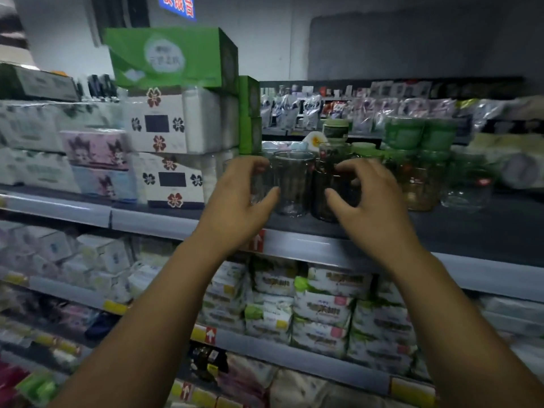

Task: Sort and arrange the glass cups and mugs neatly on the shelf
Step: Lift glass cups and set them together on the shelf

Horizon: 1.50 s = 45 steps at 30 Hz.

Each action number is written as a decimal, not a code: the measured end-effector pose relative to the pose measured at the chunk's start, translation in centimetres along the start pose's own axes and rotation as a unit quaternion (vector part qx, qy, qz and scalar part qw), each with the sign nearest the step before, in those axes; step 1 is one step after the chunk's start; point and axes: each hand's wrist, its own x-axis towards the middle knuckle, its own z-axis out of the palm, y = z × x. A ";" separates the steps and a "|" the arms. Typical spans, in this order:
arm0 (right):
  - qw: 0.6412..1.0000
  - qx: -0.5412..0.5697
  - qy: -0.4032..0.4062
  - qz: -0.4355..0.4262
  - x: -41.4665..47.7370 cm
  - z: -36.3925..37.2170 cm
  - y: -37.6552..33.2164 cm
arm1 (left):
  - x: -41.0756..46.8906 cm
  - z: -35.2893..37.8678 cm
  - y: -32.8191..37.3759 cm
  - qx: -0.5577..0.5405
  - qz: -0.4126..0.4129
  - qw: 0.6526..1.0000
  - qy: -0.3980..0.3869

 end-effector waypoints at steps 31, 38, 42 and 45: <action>0.975 0.071 -0.077 0.195 0.8 -3.2 3.6 | 2.0 3.2 -0.9 -0.143 -0.120 0.980 -0.076; 0.950 0.187 -0.119 0.221 2.6 -3.7 7.0 | 2.2 2.6 -0.8 -0.215 -0.154 0.957 -0.116; 0.940 0.220 -0.137 0.222 3.8 -2.8 6.8 | 2.1 3.7 0.0 -0.178 -0.151 0.970 -0.074; 0.947 0.198 -0.136 0.214 4.0 -3.2 6.6 | 2.2 3.8 -0.3 -0.172 -0.147 0.972 -0.065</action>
